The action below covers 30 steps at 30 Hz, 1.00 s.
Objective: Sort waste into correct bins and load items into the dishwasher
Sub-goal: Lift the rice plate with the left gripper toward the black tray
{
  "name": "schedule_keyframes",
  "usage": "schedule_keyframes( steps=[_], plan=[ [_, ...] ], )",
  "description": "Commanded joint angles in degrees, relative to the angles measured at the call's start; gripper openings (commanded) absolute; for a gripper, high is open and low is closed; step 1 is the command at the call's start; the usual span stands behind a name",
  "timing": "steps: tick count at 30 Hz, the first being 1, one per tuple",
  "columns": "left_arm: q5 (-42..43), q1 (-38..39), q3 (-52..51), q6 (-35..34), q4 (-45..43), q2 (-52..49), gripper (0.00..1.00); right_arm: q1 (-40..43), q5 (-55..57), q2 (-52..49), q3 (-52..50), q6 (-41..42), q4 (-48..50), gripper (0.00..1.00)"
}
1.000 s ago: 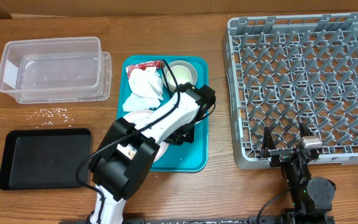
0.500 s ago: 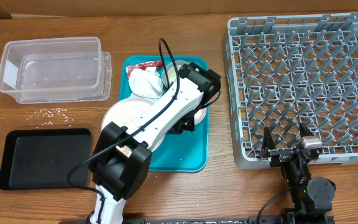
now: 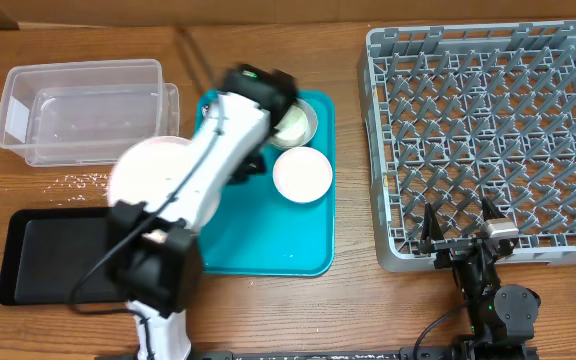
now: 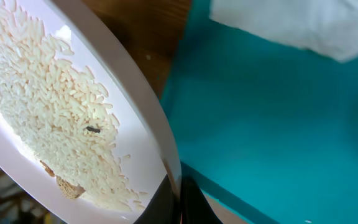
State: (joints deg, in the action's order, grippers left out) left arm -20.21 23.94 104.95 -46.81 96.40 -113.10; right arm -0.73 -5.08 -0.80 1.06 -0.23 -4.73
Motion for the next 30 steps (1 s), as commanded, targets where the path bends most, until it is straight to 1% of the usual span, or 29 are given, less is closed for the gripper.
schedule_keyframes(
  steps=[1,7,12,14,18,24,30],
  plan=[
    [-0.81,-7.04,1.44,0.15,0.44,5.79,0.04,0.37,0.48,0.63,-0.59,-0.22,0.31,1.00],
    [6.25,-20.41,1.36,0.79,-0.24,7.17,0.04,0.37,0.50,0.63,-0.59,-0.24,0.31,1.00],
    [15.87,-30.29,1.20,7.63,-4.57,7.15,0.04,0.37,0.50,0.63,-0.59,-0.22,0.31,1.00],
    [18.64,-33.81,1.20,9.29,-6.29,7.15,0.04,0.37,0.50,0.63,-0.59,-0.22,0.31,1.00],
    [22.05,-40.00,1.18,10.16,-7.17,7.15,0.04,0.39,0.48,0.63,-0.59,-0.22,0.31,1.00],
    [32.02,-47.63,1.18,14.86,-7.98,7.04,0.04,0.37,0.50,0.63,-0.59,-0.24,0.31,1.00],
    [38.21,-54.05,1.18,18.34,-8.28,7.04,0.04,0.37,0.50,0.63,-0.59,-0.22,0.31,1.00]
  ],
)
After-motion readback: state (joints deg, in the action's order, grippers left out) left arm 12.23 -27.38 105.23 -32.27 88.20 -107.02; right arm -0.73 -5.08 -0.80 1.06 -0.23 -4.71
